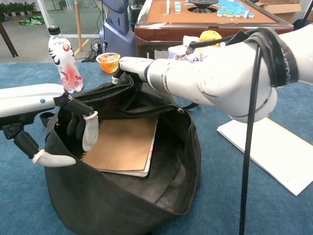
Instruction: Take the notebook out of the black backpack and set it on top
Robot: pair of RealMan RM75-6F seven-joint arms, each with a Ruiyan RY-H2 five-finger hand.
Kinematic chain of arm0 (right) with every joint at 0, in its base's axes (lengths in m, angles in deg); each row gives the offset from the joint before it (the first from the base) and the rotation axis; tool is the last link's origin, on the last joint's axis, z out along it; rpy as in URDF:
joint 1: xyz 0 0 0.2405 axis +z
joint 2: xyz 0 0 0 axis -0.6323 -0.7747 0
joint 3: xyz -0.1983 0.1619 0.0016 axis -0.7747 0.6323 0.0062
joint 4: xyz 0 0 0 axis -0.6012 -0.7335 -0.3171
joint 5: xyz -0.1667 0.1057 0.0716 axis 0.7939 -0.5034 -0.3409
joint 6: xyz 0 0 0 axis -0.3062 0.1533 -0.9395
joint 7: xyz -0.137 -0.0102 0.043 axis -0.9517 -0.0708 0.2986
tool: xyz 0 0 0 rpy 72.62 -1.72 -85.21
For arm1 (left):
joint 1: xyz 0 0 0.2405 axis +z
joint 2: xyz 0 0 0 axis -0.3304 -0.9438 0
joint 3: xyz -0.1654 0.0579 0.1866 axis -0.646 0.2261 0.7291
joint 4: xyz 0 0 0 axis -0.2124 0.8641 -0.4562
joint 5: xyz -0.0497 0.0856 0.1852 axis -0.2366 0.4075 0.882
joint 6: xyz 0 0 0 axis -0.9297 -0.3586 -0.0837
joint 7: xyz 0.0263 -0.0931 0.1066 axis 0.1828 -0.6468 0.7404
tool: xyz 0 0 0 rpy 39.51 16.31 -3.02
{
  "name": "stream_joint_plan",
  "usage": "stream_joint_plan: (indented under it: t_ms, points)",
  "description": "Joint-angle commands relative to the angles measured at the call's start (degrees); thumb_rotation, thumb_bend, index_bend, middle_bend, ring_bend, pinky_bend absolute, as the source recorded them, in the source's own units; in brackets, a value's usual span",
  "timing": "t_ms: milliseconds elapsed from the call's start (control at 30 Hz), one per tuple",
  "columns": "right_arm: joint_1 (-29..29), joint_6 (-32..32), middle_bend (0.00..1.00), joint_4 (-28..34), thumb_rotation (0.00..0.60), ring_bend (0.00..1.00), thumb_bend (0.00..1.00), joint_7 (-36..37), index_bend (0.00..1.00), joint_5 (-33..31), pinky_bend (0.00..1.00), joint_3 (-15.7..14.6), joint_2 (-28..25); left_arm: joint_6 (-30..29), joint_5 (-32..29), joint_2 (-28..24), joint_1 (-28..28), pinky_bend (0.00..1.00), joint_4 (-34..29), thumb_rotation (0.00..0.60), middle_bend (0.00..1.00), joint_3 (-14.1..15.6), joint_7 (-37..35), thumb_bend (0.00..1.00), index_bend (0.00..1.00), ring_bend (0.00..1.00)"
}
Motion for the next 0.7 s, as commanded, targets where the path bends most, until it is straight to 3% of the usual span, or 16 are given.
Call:
stream_joint_plan:
  t_ms: [33, 533, 700]
  points:
    - [0.1, 0.1, 0.57, -0.1, 0.600, 0.48, 0.98, 0.3, 0.74, -0.1, 0.49, -0.1, 0.0, -0.2, -0.8, 1.1, -0.5, 0.53, 0.7, 0.600, 0.52, 0.0, -0.3, 0.21, 0.47, 0.50]
    - [0.7, 0.6, 0.57, -0.4, 0.600, 0.48, 0.98, 1.4, 0.74, -0.2, 0.49, -1.0, -0.3, -0.4, -1.1, 6.5, -3.6, 0.52, 9.1, 0.600, 0.52, 0.9, 2.7, 0.21, 0.44, 0.49]
    - [0.9, 0.3, 0.57, -0.2, 0.600, 0.48, 0.98, 2.0, 0.74, 0.1, 0.49, -0.7, -0.5, 0.2, -0.1, 7.6, -4.6, 0.47, 11.9, 0.600, 0.47, 1.6, 6.9, 0.21, 0.40, 0.46]
